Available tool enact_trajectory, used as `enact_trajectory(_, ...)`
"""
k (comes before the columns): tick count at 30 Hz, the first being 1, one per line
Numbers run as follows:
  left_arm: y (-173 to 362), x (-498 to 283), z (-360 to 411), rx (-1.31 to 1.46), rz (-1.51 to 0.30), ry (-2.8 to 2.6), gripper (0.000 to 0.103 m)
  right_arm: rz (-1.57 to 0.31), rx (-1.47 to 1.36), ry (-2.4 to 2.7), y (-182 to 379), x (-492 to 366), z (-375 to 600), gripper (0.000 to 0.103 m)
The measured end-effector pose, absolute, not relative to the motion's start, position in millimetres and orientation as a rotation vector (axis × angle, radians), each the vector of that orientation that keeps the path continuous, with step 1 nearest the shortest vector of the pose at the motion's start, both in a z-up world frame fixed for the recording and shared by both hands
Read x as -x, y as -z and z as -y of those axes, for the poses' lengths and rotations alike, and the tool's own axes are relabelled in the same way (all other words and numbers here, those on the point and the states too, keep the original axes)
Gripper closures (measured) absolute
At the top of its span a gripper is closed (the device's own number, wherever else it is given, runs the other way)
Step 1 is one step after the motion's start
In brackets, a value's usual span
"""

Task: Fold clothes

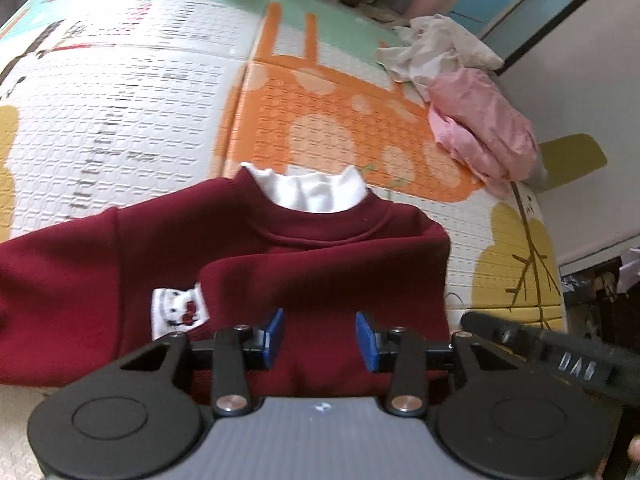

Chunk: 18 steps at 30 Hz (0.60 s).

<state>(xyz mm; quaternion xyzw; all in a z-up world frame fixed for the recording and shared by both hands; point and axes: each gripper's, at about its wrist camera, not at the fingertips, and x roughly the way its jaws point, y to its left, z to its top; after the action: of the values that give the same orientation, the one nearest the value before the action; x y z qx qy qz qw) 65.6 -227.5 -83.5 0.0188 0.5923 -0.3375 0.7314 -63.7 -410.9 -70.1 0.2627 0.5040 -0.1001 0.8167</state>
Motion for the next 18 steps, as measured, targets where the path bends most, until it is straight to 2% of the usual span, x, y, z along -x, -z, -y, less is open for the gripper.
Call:
enact_trajectory(6, 106.1, -70.7, 234.6, -0.067, -1.342, 0.681, 0.067, -1.131, -0.574, 0.215, 93.3, 80.7, 404.7, 0.09)
enact_trajectory(13, 124.5, -84.6, 230.7, -0.093, -1.355, 0.583, 0.082, -1.147, -0.549, 0.24, 125.2, 86.1, 401.0, 0.095)
enact_trajectory(18, 128.0, -89.9, 227.0, -0.074, -1.366, 0.578, 0.083, -1.144, -0.497, 0.24, 130.1, 82.5, 396.7, 0.095)
